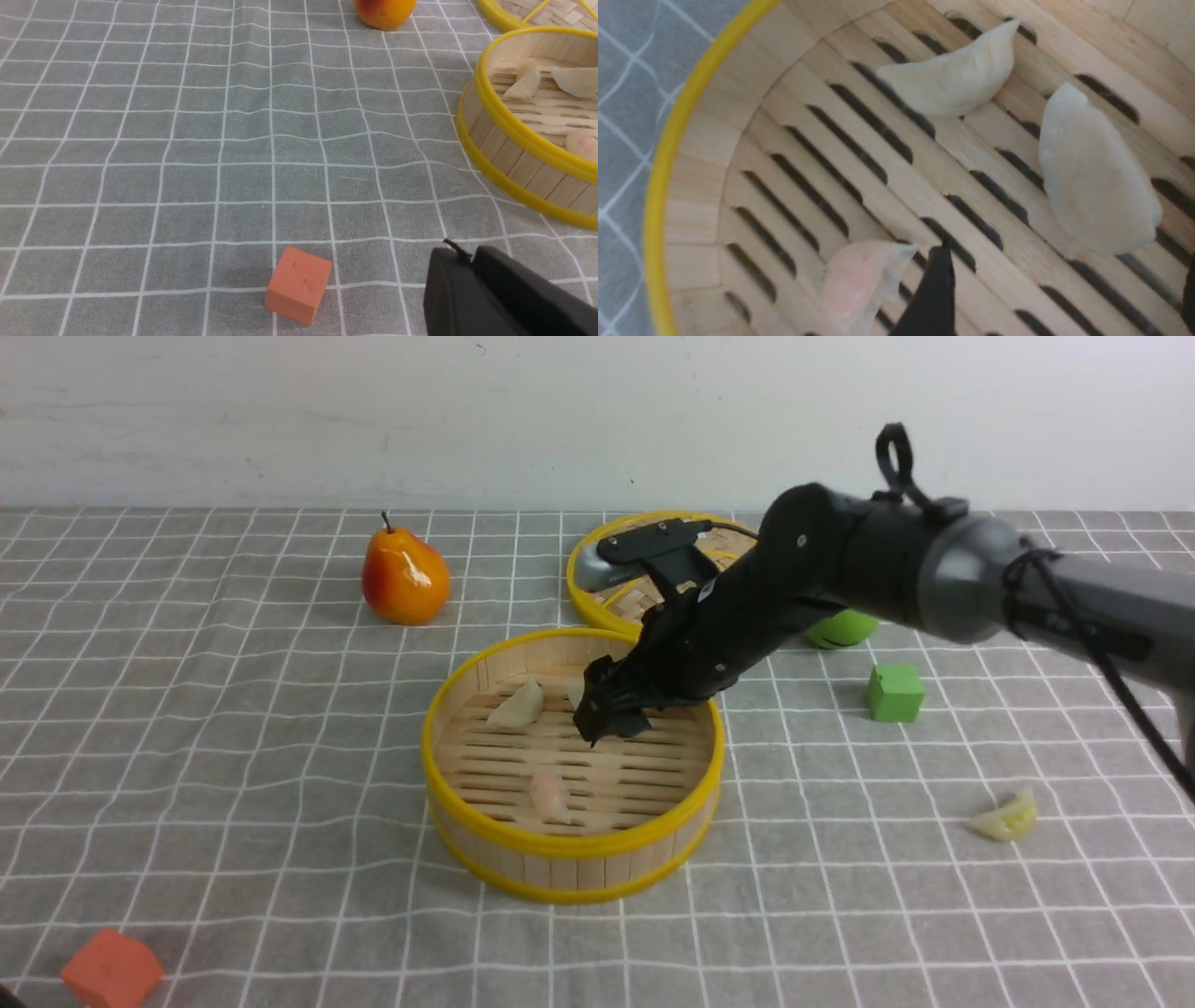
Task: Put the dumplings into the steamer on the table with the grey tablecloth.
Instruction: 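Place the dumpling in the bamboo steamer basket with the right gripper, then reach for and grasp a dumpling lying on the table beside the steamer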
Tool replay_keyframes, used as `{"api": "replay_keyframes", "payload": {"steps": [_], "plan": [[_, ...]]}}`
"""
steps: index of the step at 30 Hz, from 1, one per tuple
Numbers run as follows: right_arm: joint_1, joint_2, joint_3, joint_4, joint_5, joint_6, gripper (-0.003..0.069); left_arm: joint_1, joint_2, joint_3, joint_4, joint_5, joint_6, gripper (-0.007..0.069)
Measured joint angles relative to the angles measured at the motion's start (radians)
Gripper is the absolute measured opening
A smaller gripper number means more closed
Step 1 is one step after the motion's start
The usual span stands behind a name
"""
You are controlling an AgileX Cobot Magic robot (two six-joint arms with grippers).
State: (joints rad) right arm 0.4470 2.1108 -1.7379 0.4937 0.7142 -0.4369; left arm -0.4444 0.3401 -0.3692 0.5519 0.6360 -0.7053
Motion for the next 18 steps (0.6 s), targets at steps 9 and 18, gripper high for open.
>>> {"api": "replay_keyframes", "payload": {"steps": [9,18], "plan": [[-0.203,-0.251,0.14,-0.294,0.201,0.296,0.0546,0.0,0.0,0.0,0.0,-0.013,0.0,0.0054],[-0.389,-0.239,0.457,-0.293,0.045,0.392,0.0459,0.0,0.0,0.0,0.001,-0.034,0.0,0.0062]]}}
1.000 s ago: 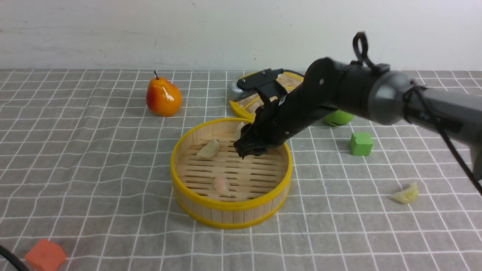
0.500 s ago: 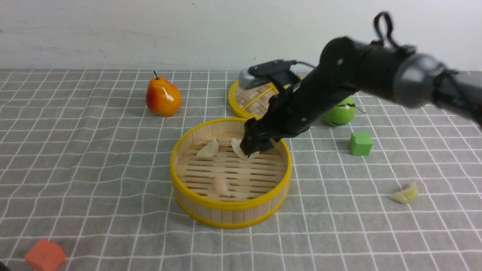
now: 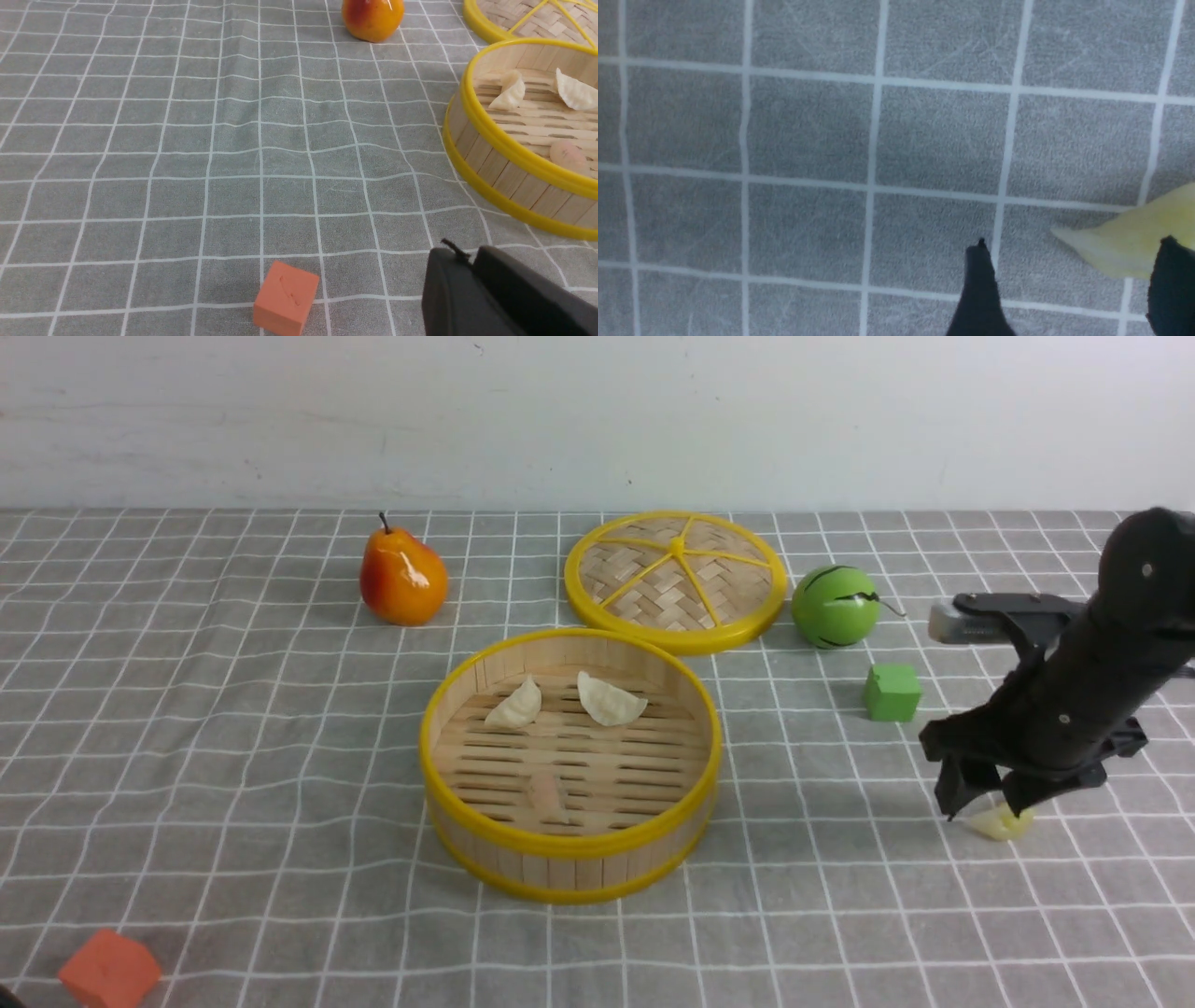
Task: Put the dumplings into the steamer on the table with the grey tablecloth.
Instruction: 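Reach for and grasp a dumpling lying on the table beside the steamer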
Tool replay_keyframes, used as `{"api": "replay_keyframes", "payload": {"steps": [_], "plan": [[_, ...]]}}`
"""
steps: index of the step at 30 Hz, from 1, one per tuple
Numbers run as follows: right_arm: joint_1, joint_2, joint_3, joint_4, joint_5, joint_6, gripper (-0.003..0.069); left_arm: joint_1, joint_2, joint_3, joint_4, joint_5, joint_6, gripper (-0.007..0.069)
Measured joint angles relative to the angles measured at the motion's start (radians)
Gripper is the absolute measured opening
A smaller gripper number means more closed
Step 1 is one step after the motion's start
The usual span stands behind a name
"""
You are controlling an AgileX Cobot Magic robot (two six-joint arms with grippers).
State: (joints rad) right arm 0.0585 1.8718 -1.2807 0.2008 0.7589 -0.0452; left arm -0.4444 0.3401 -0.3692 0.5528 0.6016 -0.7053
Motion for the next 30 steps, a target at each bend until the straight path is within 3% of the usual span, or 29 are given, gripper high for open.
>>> {"api": "replay_keyframes", "payload": {"steps": [3,10,14,17,21,26,30], "plan": [[-0.006,-0.001,0.004,-0.016,-0.031,0.037,0.0459,0.0,0.0,0.0,0.0,0.0,0.0,0.0065],[-0.01,0.004,0.004,-0.201,-0.06,0.29,0.0458,0.0,0.0,0.0,0.002,0.0,0.0,0.0074],[-0.008,0.043,0.004,-0.209,-0.07,0.355,0.0429,0.0,0.0,0.0,0.002,0.0,0.0,0.0078],[0.0,0.072,0.004,-0.201,-0.068,0.341,0.0351,0.0,0.0,0.0,0.002,0.0,0.0,0.0081],[0.028,0.068,0.004,-0.189,-0.033,0.22,0.0209,0.0,0.0,0.0,0.003,0.0,0.0,0.0084],[0.079,0.007,-0.018,-0.159,0.014,0.1,0.0216,0.0,0.0,0.0,0.008,0.0,0.0,0.0088],[0.173,-0.076,-0.082,-0.058,0.025,0.016,0.0216,0.0,0.0,0.0,0.01,0.0,0.0,0.009]]}}
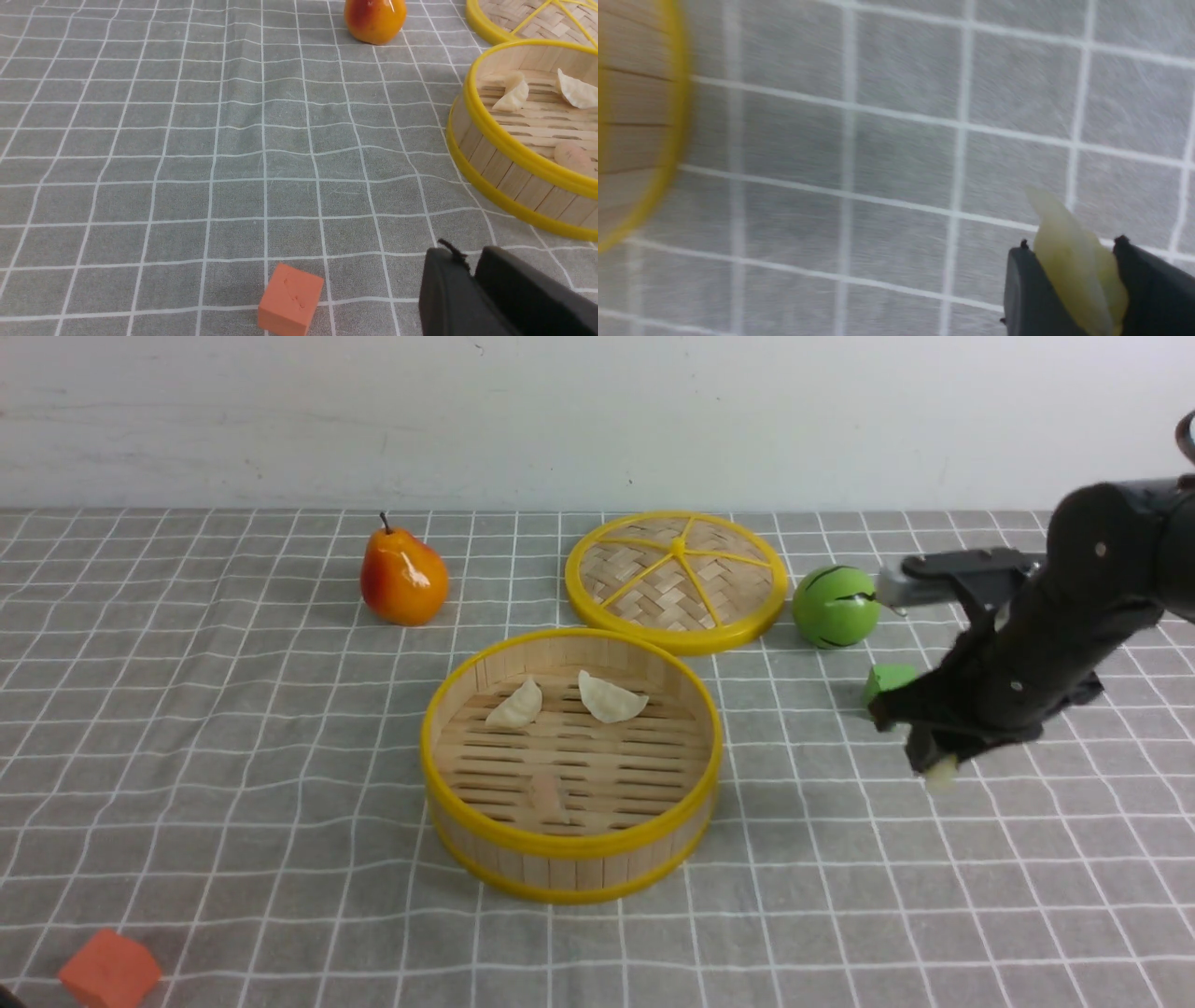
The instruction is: Put the dumplings into the steamer on the table with the grey tablecloth.
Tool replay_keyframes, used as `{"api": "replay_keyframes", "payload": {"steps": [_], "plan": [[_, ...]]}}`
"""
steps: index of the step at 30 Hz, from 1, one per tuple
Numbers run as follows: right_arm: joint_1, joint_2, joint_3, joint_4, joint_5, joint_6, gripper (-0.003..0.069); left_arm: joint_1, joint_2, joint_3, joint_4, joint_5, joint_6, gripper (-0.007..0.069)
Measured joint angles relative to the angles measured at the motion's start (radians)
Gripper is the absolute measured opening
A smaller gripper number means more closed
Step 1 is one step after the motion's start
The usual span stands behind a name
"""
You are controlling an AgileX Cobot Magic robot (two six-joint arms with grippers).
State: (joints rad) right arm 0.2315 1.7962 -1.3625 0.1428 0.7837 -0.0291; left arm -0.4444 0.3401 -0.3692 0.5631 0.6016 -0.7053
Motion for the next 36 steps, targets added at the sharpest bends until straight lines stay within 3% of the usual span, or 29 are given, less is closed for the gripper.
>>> {"api": "replay_keyframes", "payload": {"steps": [7,12,15,19,23,26,29,31,32,33,36], "plan": [[0.236,0.01,-0.057,0.233,-0.133,-0.24,0.0216,0.0,0.0,0.0,0.0,-0.001,0.0,0.0091],[0.293,0.144,-0.088,0.261,-0.218,-0.281,0.0218,0.0,0.0,0.0,0.001,-0.001,0.0,0.0091],[0.293,0.207,-0.128,0.293,-0.23,-0.281,0.0282,0.0,0.0,0.0,0.001,-0.001,0.0,0.0092],[0.29,0.222,-0.203,0.334,-0.181,-0.277,0.0465,0.0,0.0,0.0,0.001,0.0,0.0,0.0092],[0.27,0.184,-0.28,0.315,-0.06,-0.221,0.05,0.0,0.0,0.0,0.001,0.0,0.0,0.0096],[0.233,0.07,-0.379,0.216,0.118,-0.158,0.041,0.0,0.0,0.0,0.001,0.0,0.0,0.0101],[0.22,-0.113,-0.417,0.106,0.195,-0.145,0.024,0.0,0.0,0.0,0.001,0.0,0.0,0.0101],[0.22,-0.264,-0.398,0.035,0.217,-0.144,0.0073,0.0,0.0,0.0,0.001,0.0,0.0,0.0106],[0.22,-0.278,-0.393,0.035,0.217,-0.144,0.0061,0.0,0.0,0.0,0.001,0.0,0.0,0.0106],[0.22,-0.385,-0.341,0.01,0.213,-0.141,0.0001,0.0,0.0,0.0,0.001,0.0,0.0,0.0109],[0.22,-0.581,-0.152,0.001,0.141,-0.141,-0.0018,0.0,0.0,0.0,0.001,0.0,0.0,0.0112]]}}
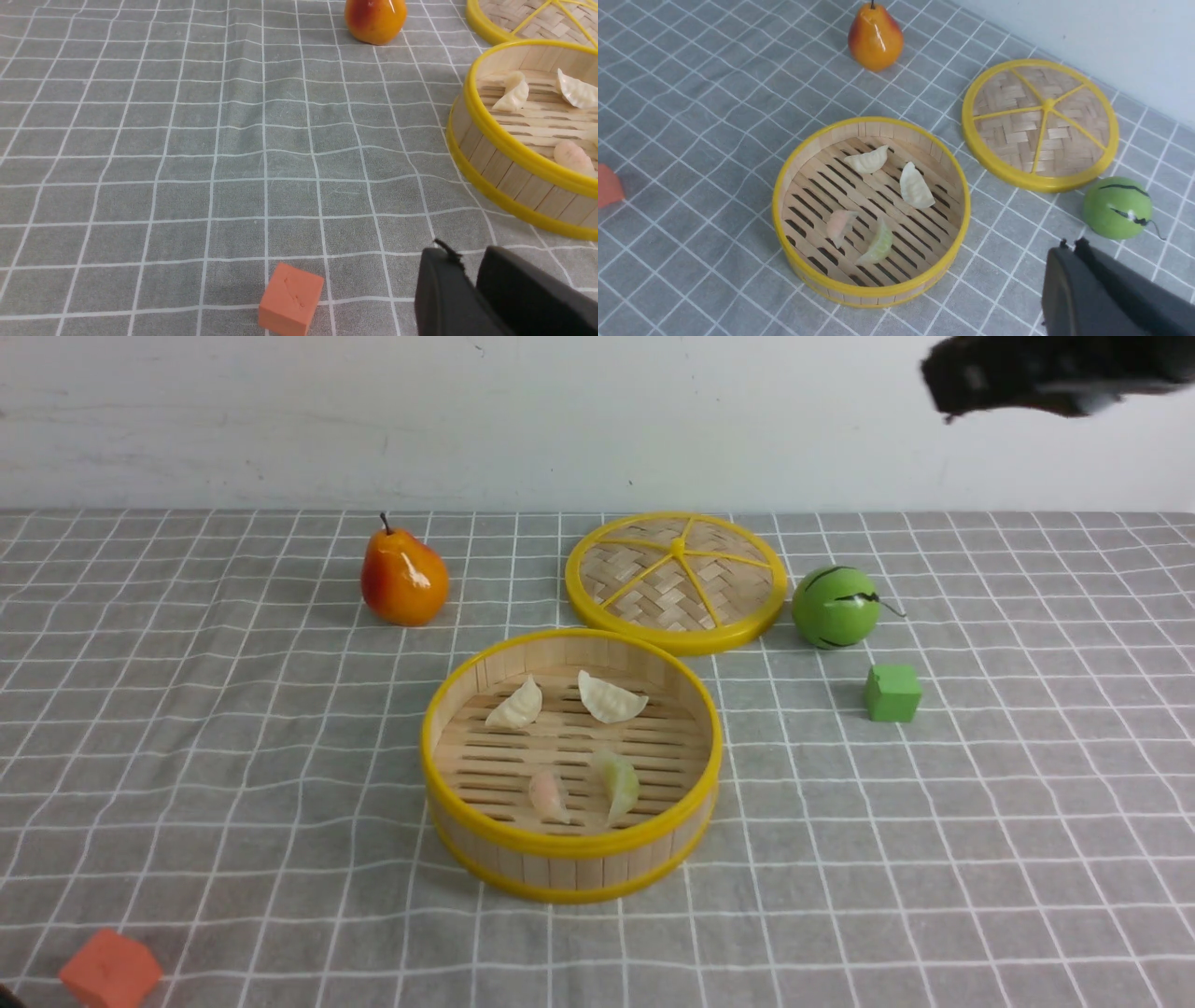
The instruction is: Put the dumplings into the steamer on the table with the grey tablecloth.
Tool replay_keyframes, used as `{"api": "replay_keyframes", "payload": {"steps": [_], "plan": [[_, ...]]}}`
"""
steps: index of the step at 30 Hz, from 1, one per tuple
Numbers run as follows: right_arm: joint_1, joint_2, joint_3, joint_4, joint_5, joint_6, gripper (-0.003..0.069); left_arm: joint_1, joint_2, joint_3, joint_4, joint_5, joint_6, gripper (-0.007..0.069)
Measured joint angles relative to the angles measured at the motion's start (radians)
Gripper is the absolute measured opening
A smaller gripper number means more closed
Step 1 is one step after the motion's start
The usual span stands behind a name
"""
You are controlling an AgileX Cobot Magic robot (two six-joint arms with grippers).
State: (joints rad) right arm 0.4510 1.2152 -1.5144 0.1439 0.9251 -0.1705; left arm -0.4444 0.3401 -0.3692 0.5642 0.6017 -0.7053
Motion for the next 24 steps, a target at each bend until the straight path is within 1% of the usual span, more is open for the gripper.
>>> {"api": "replay_keyframes", "payload": {"steps": [1,3,6,7,8,9,12,17,19,21,23,24], "plan": [[0.0,-0.025,0.032,0.0,-0.03,0.0,-0.0018,0.0,0.0,0.0,0.0,0.0,0.0,0.0112],[0.0,-0.145,0.217,0.0,-0.159,-0.004,-0.0018,0.0,0.0,0.0,0.0,0.0,0.0,0.0112],[0.0,-0.305,0.552,-0.022,-0.425,-0.031,-0.0018,0.0,0.0,0.0,0.0,0.0,0.0,0.0117],[0.0,-0.313,0.573,-0.025,-0.443,-0.031,-0.0018,0.0,0.0,0.0,0.0,0.0,0.0,0.0118],[0.0,-0.373,0.742,-0.042,-0.577,-0.051,-0.0017,0.0,0.0,0.0,0.0,0.0,0.0,0.012],[0.0,-0.412,0.863,-0.048,-0.671,-0.059,-0.0016,0.0,0.0,0.0,0.0,0.0,0.0,0.0122],[0.0,-0.493,1.115,-0.05,-0.847,-0.064,-0.0015,0.0,0.0,0.0,0.0,0.0,0.0,0.0127],[-0.017,-0.632,1.443,-0.046,-1.113,-0.077,-0.0014,0.0,0.0,0.0,0.0,0.0,0.0,0.0132],[-0.035,-0.676,1.511,-0.022,-1.149,-0.081,-0.0011,0.0,0.0,0.0,0.0,0.002,0.0,0.0133],[-0.066,-0.733,1.536,0.026,-1.128,-0.118,-0.0011,0.0,0.0,0.0,-0.001,0.0,0.0,0.0133],[-0.134,-0.818,1.541,0.108,-1.103,-0.205,-0.0009,0.0,0.0,0.0,-0.001,0.002,0.0,0.0137],[-0.158,-0.856,1.541,0.129,-1.096,-0.24,-0.0008,0.0,0.0,0.0,0.0,0.004,0.0,0.0138]]}}
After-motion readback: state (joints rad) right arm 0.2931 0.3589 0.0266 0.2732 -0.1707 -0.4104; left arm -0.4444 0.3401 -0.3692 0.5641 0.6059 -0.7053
